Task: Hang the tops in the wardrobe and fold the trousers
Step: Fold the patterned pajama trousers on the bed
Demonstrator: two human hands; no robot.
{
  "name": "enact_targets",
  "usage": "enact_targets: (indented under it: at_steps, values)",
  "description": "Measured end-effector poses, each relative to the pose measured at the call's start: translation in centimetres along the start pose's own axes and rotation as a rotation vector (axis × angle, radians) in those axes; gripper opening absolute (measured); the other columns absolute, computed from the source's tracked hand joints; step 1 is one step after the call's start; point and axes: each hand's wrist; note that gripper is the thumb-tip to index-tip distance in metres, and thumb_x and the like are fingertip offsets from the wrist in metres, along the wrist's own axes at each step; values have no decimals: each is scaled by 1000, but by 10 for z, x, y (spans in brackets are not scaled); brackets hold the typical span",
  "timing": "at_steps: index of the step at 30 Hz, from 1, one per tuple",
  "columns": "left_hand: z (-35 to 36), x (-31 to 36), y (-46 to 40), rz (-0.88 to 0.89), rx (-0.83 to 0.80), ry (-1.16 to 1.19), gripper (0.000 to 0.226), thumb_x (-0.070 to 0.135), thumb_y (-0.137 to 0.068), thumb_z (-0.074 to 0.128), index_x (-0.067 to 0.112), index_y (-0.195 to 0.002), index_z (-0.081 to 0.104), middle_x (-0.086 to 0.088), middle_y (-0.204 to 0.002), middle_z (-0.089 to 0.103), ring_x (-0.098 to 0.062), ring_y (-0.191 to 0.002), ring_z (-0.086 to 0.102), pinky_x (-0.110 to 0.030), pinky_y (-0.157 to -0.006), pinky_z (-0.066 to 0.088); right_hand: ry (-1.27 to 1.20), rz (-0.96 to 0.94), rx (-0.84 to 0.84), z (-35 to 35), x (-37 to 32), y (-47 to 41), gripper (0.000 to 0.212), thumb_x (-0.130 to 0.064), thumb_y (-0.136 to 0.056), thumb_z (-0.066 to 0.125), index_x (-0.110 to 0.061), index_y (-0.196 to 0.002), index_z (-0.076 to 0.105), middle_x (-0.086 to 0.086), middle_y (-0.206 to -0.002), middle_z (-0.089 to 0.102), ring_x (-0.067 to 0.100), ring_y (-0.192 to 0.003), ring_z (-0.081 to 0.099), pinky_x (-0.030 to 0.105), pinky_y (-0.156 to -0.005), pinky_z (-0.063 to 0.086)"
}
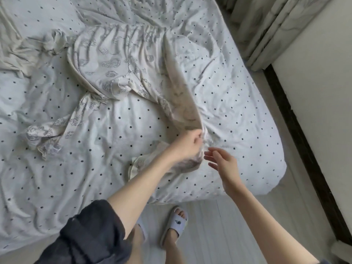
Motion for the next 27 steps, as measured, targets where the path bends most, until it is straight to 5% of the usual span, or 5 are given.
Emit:
enact_targets:
  at_steps: [4, 8, 14, 19, 27]
  values:
    - [13, 0, 1, 28, -47, -254, 33, 9, -98, 37, 18, -124, 55, -3, -114, 59, -21, -97, 57, -34, -86, 44, -36, 119, 135, -25, 6, 1, 26, -2, -95, 37, -3, -107, 61, 6, -85, 66, 19, -77, 63, 27, -72, 49]
    - [4, -61, 10, -125, 132, -515, 59, 20, -93, 48, 18, -147, 22, -5, -151, 30, -23, -138, 27, -47, -111, 27, 35, 121, 94, -28, 14, 0, 22, -10, -96, 44, -4, -110, 60, 5, -89, 65, 18, -78, 64, 26, -72, 50]
    - [24, -79, 47, -182, -162, -451, 41, 32, -90, 60, 15, -125, 48, -6, -116, 61, -26, -107, 57, -34, -83, 42, 261, 133, -56, 5, 8, -8, 52, -47, -91, 52, 3, -78, 56, 5, -74, 51, 18, -72, 54, 40, -74, 50]
    - [40, -61, 61, -132, -605, -13, 34, 20, -92, 59, 22, -127, 59, 3, -122, 62, -5, -112, 56, -20, -99, 41, 492, 165, -26, 13, 3, -13, 55, -49, -87, 57, -16, -51, 31, -3, -45, 36, 15, -48, 36, 29, -49, 28]
    - [12, -94, 45, -393, 157, 448, 25, 13, -99, 42, 10, -121, 53, -9, -122, 59, -18, -99, 61, -30, -85, 50, 407, 118, -50, 10, -9, -5, 33, -9, -93, 38, -14, -61, 32, 0, -58, 32, 13, -51, 30, 23, -48, 25]
Point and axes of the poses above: each hand's wrist, its own y-axis away from the middle knuckle, its own z-axis out of the palm, x = y × z
